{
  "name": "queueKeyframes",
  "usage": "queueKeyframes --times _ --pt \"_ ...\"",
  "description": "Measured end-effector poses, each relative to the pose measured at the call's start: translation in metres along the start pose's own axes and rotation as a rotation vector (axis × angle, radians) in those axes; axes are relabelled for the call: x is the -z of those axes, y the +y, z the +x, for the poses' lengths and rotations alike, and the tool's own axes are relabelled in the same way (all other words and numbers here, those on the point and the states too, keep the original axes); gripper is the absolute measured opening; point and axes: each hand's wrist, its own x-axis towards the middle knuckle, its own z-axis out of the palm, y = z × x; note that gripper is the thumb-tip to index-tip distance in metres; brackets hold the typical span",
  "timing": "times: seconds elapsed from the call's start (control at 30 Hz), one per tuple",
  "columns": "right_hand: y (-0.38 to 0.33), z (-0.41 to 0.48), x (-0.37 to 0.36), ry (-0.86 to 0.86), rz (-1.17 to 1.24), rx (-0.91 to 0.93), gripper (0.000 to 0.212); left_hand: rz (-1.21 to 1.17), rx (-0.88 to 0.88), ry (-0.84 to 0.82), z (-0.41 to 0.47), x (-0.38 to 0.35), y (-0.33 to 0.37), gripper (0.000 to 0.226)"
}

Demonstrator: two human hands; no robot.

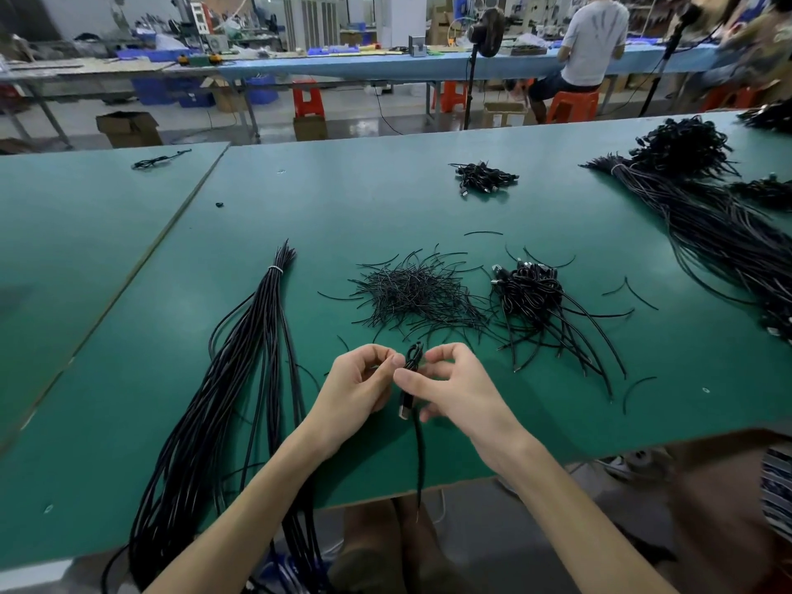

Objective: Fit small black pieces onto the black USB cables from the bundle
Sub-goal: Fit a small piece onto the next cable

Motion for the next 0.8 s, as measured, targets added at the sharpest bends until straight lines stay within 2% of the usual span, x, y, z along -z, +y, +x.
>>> queueKeyframes --times 0.07,0.13,0.17,0.27,0.33,0.53,0.63,0.8 --pt "0.002 0.002 0.001 0.008 -0.11 0.016 0.044 -0.007 -0.005 -0.018 -0.001 0.001 0.0 0.022" --pt "0.002 0.002 0.002 0.009 -0.259 0.125 0.023 -0.006 -0.01 -0.044 -0.001 0.001 0.001 0.024" --pt "0.002 0.002 0.001 0.033 -0.32 0.185 0.02 -0.009 -0.008 -0.057 -0.002 0.001 0.001 0.024" --pt "0.0 0.003 -0.003 0.147 -0.49 0.332 0.035 -0.029 0.002 -0.085 -0.001 0.003 0.003 0.023" --pt "-0.001 0.002 -0.007 0.186 -0.596 0.417 0.035 -0.049 0.002 -0.1 0.0 0.005 0.004 0.023" --pt "-0.003 -0.008 -0.007 0.281 -0.937 0.71 0.015 -0.098 0.004 -0.149 0.001 0.006 0.003 0.026" --pt "-0.002 -0.011 -0.004 0.263 -0.98 0.669 0.02 -0.072 0.008 -0.151 0.002 0.005 0.003 0.027" --pt "-0.005 -0.015 -0.001 0.226 -0.861 0.543 0.027 -0.114 0.013 -0.127 0.001 0.005 0.005 0.029"
